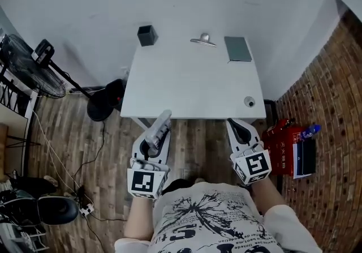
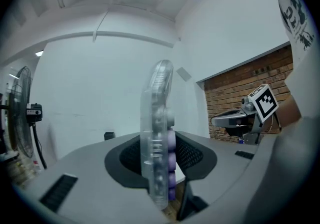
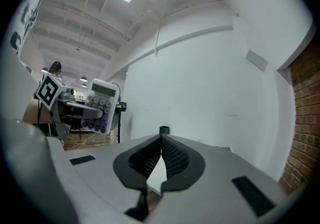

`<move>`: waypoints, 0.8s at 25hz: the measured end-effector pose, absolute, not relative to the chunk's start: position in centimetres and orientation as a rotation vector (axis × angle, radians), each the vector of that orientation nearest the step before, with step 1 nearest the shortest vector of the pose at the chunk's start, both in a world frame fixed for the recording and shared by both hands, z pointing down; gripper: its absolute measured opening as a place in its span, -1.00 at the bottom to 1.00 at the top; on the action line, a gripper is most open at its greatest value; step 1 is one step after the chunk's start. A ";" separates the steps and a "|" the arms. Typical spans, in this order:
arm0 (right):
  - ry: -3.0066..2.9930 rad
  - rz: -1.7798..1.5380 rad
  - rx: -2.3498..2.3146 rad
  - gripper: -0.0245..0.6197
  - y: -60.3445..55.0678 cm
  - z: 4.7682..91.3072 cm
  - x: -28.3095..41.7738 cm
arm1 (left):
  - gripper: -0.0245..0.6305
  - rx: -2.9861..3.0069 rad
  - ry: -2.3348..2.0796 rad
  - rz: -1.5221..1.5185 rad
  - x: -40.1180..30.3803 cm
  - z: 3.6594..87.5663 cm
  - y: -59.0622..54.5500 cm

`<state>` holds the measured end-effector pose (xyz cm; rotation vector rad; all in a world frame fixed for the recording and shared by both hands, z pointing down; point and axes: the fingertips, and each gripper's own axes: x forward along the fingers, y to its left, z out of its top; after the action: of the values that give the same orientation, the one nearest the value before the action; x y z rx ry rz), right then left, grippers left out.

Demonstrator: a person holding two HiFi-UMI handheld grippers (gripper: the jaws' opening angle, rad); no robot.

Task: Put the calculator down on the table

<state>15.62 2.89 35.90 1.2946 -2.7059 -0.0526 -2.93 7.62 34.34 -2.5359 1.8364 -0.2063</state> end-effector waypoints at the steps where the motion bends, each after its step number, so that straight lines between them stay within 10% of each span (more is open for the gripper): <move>1: -2.709 -0.043 1.289 -0.88 2.0 36.1 15.7 | -0.47 -2.541 1.844 -0.208 -2.9 34.5 6.8; 20: -2.650 -0.025 1.390 -0.88 -21.2 37.2 10.0 | -0.47 -2.723 1.681 -0.355 -7.1 39.3 -18.1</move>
<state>10.01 -21.25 37.20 1.3903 -2.6499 -0.0254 -7.08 -18.12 39.29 -2.7227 1.6809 -0.3552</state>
